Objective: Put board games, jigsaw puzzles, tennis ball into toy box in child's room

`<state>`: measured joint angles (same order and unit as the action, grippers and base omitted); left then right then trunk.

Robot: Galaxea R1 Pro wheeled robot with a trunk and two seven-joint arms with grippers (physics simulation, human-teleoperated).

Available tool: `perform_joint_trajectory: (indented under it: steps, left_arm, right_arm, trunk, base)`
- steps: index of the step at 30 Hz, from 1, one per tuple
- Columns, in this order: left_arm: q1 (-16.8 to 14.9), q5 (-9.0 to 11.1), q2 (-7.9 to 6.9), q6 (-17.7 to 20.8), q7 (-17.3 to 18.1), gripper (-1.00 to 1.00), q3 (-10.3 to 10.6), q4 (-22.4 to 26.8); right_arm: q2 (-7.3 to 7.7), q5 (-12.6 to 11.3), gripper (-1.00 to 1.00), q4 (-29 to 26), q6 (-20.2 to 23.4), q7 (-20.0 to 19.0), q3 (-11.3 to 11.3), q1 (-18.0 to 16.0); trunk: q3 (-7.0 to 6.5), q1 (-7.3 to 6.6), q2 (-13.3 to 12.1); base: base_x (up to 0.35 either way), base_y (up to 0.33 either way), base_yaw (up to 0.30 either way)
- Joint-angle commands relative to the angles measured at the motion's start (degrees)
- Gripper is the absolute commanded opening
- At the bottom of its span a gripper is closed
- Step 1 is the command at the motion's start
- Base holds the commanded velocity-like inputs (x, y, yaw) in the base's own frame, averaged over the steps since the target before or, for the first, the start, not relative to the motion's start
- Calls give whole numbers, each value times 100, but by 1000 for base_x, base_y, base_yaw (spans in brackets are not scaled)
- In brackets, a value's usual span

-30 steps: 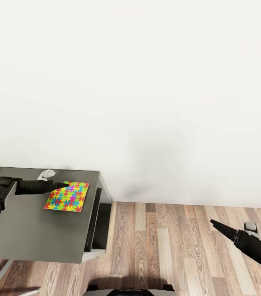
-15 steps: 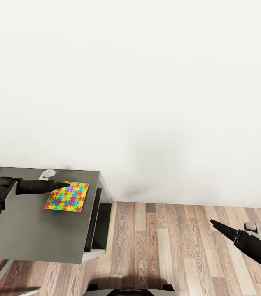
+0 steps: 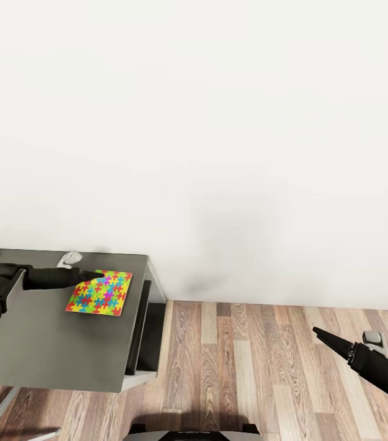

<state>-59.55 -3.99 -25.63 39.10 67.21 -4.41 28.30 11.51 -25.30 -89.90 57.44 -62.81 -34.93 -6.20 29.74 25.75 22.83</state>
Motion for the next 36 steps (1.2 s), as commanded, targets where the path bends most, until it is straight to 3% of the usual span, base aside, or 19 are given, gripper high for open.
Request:
perform_joint_trajectory:
  steps: [1, 6, 19, 27, 36]
  left_arm:
    - [-4, -40, -5, 54, 39, 100, -39, 11]
    - [-4, -47, -69, 54, 129, 100, -73, 81]
    - [-4, -59, -545, 159, 366, 100, -86, 539]
    - [-4, -59, -676, 196, 343, 100, -78, 560]
    - [-4, -62, -711, 203, 123, 100, -63, 529]
  right_arm:
    - [1, 7, 100, -1, 22, -21, -5, -4]
    - [1, 7, 100, -1, 22, -21, -5, -4]
    - [1, 7, 100, -1, 22, -21, -5, -4]
    - [1, 7, 100, -1, 22, -21, -5, -4]
    - [1, 7, 100, -1, 22, -21, -5, -4]
  trunk:
    - [8, 3, 9]
    - [8, 3, 9]
    - [8, 3, 9]
    - [8, 3, 9]
    - [8, 3, 9]
  base:
    - [0, 0, 0]
    - [0, 0, 0]
    - [0, 0, 0]
    - [0, 0, 0]
    - [0, 0, 0]
